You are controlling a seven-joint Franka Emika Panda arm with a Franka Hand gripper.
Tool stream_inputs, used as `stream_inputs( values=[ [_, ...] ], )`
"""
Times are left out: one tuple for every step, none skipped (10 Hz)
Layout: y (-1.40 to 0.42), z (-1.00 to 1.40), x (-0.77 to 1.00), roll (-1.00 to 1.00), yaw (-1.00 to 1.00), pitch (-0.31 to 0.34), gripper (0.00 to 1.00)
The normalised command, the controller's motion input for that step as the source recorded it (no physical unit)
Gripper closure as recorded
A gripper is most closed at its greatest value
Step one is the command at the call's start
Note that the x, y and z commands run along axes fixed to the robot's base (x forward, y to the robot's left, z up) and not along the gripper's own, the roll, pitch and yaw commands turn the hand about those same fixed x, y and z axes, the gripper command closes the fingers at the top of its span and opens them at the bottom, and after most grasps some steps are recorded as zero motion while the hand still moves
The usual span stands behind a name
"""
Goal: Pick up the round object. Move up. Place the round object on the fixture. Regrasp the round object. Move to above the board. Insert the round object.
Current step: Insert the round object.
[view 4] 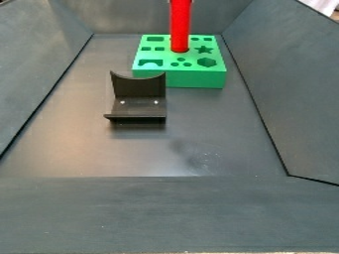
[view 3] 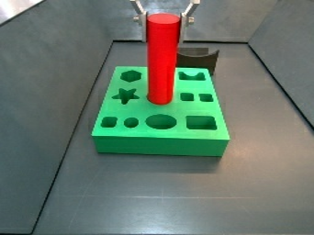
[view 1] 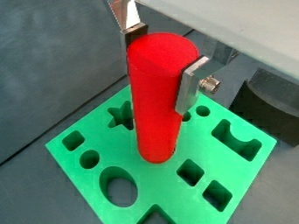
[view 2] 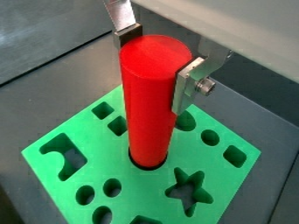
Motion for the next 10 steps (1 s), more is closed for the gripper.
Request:
stream_inputs(
  values=[
    [0.23, -0.12, 0.0, 0.0, 0.0, -0.01, 1.0],
    [0.03, -0.19, -0.04, 0.0, 0.0, -0.059, 1.0],
    [0.0, -0.34, -0.12, 0.0, 0.0, -0.12, 1.0],
    [-0.02, -0.42, -0.11, 0.0, 0.0, -0.137, 1.0],
    [-0.11, -0.53, -0.02, 0.0, 0.0, -0.143, 1.0],
    [-0.09, -0.52, 0.0, 0.01, 0.0, -0.13, 1.0],
    [-0.09, -0.49, 0.0, 0.05, 0.0, -0.127, 1.0],
    [-0.09, -0.46, 0.0, 0.02, 0.0, -0.124, 1.0],
    [-0.02, -0.33, -0.01, -0.04, 0.0, -0.139, 1.0],
    [0.0, -0.14, -0.04, -0.08, 0.0, -0.133, 1.0]
  ],
)
